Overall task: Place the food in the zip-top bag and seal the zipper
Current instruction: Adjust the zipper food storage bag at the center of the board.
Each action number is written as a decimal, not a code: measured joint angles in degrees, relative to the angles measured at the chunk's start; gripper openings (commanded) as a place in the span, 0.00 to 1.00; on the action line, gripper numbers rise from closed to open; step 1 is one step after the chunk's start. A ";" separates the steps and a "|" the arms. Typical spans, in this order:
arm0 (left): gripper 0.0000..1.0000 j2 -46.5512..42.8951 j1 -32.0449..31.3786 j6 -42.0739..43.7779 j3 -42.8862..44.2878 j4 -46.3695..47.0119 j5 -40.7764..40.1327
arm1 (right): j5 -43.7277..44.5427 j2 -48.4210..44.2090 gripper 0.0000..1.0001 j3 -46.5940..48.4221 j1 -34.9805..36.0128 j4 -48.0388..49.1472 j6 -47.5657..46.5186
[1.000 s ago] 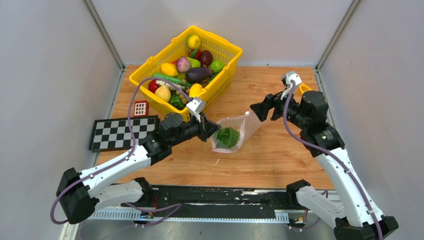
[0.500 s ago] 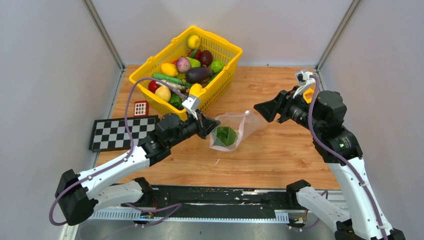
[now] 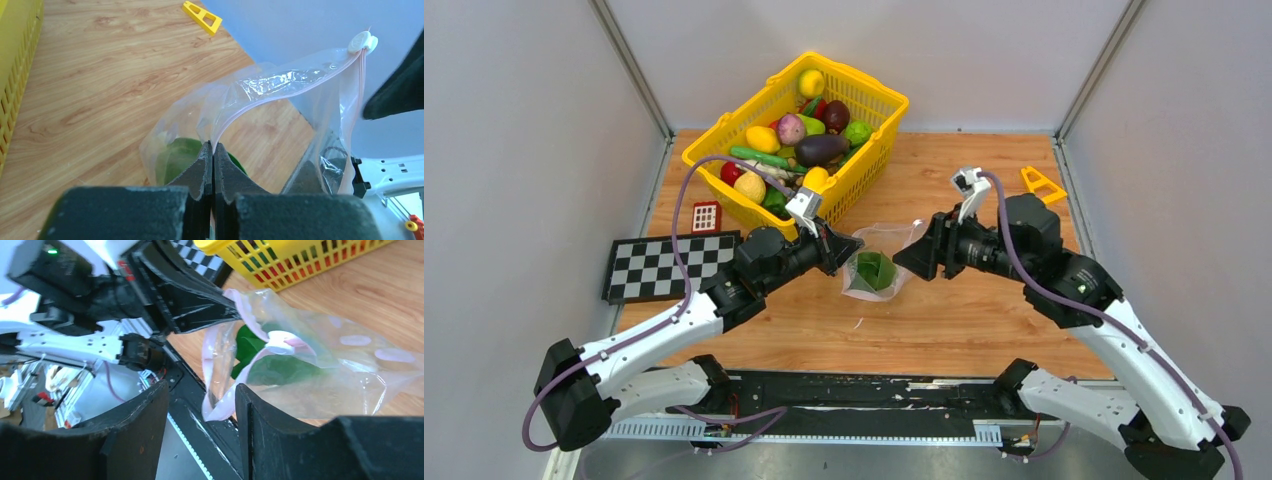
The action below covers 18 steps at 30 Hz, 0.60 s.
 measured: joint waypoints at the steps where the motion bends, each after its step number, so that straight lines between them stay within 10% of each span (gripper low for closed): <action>1: 0.00 0.00 0.00 -0.02 0.00 0.00 -0.02 | 2.01 0.55 0.45 -0.35 1.42 0.04 0.35; 8: 0.00 -0.09 0.00 -0.13 0.00 -0.11 -0.02 | 11.37 3.56 0.33 -3.21 2.47 0.68 2.36; 11: 0.00 -0.33 0.00 -0.11 0.00 -0.20 -0.02 | 12.46 4.09 0.02 -3.43 2.56 2.01 2.67; 18: 0.00 -0.76 0.00 1.03 0.17 -1.84 0.00 | 16.44 4.72 0.00 -1.31 3.56 1.44 1.38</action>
